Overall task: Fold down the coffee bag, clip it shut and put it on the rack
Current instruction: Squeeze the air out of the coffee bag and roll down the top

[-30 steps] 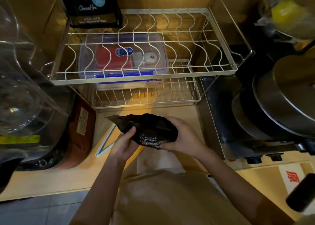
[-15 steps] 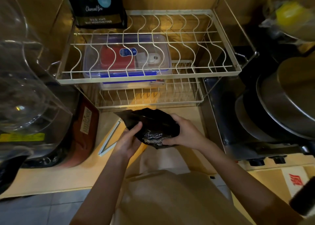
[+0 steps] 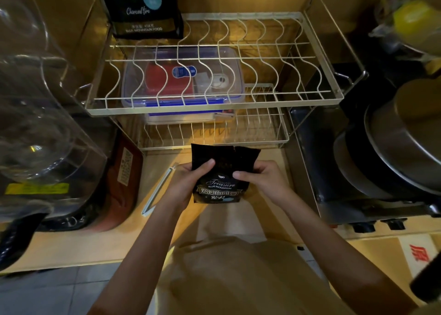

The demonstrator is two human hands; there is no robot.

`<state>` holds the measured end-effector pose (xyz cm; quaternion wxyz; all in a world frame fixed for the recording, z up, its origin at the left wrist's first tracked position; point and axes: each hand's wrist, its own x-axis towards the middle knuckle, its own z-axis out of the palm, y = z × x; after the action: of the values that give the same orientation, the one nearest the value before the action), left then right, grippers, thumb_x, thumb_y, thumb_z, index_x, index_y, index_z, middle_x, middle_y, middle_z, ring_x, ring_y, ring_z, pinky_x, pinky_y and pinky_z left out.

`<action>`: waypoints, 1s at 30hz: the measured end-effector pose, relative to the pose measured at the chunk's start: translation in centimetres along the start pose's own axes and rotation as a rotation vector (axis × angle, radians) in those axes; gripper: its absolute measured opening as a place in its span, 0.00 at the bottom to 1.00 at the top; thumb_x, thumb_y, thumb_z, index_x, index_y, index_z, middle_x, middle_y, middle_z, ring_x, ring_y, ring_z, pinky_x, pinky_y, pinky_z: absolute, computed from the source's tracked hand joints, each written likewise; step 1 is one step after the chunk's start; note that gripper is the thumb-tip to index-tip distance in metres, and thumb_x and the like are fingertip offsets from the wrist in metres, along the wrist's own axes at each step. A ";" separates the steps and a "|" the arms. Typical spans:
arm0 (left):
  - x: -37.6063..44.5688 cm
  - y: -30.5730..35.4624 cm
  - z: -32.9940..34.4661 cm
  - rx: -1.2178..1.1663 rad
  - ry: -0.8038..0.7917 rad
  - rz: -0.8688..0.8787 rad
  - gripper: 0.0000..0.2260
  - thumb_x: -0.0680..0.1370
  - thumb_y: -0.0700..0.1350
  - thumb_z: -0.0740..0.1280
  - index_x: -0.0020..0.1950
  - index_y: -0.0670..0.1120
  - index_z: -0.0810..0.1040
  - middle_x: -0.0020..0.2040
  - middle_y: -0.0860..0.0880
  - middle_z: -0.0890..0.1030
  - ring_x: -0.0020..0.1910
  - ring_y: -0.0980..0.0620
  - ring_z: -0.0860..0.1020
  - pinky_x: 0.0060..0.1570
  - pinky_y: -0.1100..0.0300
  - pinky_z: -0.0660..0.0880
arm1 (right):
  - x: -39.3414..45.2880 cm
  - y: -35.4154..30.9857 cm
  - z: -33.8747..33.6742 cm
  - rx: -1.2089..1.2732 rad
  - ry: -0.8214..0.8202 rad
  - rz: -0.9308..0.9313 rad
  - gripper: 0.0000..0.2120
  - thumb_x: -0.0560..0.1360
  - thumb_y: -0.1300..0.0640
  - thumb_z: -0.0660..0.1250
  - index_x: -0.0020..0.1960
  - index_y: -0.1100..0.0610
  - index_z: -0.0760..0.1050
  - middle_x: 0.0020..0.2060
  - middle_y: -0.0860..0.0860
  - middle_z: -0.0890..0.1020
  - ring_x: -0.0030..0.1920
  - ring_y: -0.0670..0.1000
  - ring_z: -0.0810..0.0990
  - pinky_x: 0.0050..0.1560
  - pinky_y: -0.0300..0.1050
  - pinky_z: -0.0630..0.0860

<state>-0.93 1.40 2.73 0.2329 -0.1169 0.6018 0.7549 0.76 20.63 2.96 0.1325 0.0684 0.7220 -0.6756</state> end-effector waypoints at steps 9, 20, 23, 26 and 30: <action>-0.2 0.9 -0.8 0.251 0.025 0.203 0.05 0.73 0.38 0.67 0.41 0.45 0.82 0.30 0.58 0.84 0.34 0.63 0.81 0.36 0.73 0.76 | 0.0 0.4 -0.4 0.093 0.045 0.029 0.07 0.71 0.65 0.67 0.48 0.61 0.81 0.32 0.43 0.85 0.39 0.41 0.83 0.41 0.33 0.77; -0.4 0.7 1.3 -0.053 0.254 0.195 0.20 0.73 0.37 0.67 0.63 0.48 0.69 0.34 0.51 0.84 0.33 0.60 0.82 0.29 0.69 0.76 | 0.0 0.1 0.7 0.275 0.149 0.051 0.27 0.72 0.61 0.67 0.69 0.50 0.65 0.44 0.49 0.85 0.51 0.49 0.82 0.51 0.44 0.79; -0.4 1.1 1.6 -0.007 0.273 0.232 0.20 0.73 0.34 0.66 0.63 0.48 0.69 0.36 0.53 0.83 0.33 0.59 0.82 0.27 0.69 0.75 | -0.1 0.0 0.5 0.294 0.162 0.021 0.30 0.73 0.63 0.66 0.69 0.45 0.62 0.41 0.43 0.86 0.49 0.44 0.83 0.45 0.41 0.80; -0.4 1.0 1.4 0.096 0.241 0.221 0.11 0.74 0.35 0.65 0.55 0.41 0.78 0.36 0.56 0.83 0.36 0.60 0.82 0.30 0.72 0.75 | -0.4 -0.5 0.3 0.211 0.142 0.017 0.17 0.73 0.64 0.64 0.59 0.48 0.75 0.40 0.40 0.85 0.50 0.45 0.82 0.41 0.32 0.78; -0.2 1.1 0.5 0.232 0.143 0.181 0.11 0.74 0.39 0.65 0.56 0.41 0.78 0.44 0.54 0.81 0.42 0.61 0.80 0.37 0.74 0.76 | -0.6 -0.8 -0.8 0.067 0.016 0.045 0.16 0.75 0.61 0.63 0.62 0.54 0.74 0.46 0.45 0.83 0.48 0.37 0.81 0.43 0.27 0.76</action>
<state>-1.25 1.60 3.90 0.1323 -0.0881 0.7080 0.6881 1.04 21.43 4.00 0.1394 0.0944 0.6982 -0.6958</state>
